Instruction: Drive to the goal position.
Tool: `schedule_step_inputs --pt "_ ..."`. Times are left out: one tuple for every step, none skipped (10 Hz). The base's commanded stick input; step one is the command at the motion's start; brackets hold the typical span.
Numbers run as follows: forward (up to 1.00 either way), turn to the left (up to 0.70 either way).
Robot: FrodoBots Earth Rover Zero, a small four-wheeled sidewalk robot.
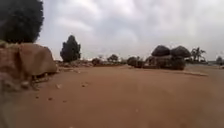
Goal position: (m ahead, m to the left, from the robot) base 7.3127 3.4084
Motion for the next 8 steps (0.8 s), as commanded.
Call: schedule_step_inputs --pt "0.50 0.00" --pt "0.50 0.00" --pt "0.50 0.00" --pt "0.50 0.00" --pt "0.50 0.00" --pt "0.50 0.00" --pt "0.50 0.00" --pt "0.50 0.00"
